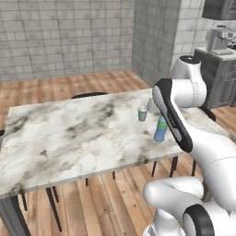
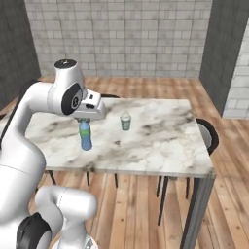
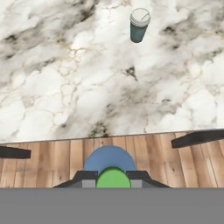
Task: Move the drinks to the dining counter.
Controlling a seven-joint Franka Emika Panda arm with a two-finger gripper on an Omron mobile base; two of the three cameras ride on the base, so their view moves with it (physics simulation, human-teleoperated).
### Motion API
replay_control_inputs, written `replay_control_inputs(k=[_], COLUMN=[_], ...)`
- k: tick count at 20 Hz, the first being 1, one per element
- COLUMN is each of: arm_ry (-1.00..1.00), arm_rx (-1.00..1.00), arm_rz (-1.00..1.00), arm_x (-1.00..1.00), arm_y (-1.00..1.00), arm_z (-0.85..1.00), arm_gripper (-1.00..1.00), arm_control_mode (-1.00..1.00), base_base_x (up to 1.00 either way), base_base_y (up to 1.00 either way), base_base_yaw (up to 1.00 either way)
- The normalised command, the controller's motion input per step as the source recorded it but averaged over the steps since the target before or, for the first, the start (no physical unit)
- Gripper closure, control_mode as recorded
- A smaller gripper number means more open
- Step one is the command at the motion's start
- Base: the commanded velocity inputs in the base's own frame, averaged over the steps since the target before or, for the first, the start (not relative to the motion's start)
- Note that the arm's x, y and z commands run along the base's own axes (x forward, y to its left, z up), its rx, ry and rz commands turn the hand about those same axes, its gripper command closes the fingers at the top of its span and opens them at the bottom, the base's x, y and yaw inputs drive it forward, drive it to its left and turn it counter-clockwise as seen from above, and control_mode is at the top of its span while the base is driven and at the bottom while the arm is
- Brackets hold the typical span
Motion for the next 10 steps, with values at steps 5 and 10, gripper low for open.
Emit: replay_control_inputs(k=[5, 10], arm_ry=[0.0, 0.0], arm_rx=[0.0, 0.0], arm_rz=[0.0, 0.0], arm_x=[0.0, 0.0], arm_y=[0.0, 0.0], arm_z=[0.0, 0.0], arm_gripper=[1.0, 1.0], arm_control_mode=[1.0, 1.0], base_base_x=[0.42, 0.35], base_base_y=[0.25, 0.18], base_base_yaw=[0.01, 0.12])
